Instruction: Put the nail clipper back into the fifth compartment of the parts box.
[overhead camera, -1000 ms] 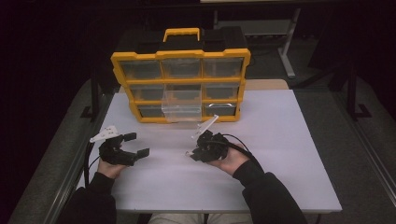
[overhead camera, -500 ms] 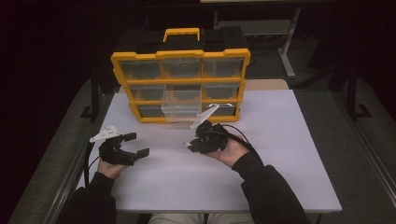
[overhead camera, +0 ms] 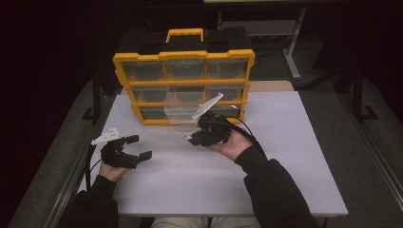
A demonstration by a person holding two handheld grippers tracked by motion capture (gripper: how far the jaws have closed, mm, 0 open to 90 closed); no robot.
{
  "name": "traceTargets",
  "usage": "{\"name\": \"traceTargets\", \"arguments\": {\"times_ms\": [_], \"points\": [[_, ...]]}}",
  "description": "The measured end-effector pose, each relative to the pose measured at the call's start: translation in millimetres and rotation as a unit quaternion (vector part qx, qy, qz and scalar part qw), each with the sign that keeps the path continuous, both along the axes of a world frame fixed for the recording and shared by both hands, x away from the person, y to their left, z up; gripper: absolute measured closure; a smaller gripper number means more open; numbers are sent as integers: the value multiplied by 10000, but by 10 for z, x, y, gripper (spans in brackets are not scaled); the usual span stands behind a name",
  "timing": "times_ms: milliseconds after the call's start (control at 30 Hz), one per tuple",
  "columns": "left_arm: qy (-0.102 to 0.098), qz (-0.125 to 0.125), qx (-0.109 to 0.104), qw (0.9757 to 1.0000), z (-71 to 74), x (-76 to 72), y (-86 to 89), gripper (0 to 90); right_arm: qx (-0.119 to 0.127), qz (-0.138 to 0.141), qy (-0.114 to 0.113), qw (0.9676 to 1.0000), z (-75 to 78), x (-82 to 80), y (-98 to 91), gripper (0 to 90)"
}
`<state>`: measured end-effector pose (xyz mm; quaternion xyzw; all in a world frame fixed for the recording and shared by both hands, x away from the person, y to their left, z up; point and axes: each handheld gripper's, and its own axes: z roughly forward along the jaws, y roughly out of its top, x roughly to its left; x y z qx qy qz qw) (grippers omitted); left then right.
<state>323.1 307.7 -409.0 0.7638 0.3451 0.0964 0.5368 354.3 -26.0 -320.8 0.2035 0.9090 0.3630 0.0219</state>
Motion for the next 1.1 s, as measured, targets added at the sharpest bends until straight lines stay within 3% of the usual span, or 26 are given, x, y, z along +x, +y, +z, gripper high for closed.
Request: {"name": "traceTargets", "arguments": {"times_ms": [633,1100], "points": [[-12,-11,-16,10000,4,1,9,0,-32,62,-223,9997,341,103,125,758],[0,-23,-13,10000,0,4,3,0,111,-2,-333,9994,555,209,168,758]]}}
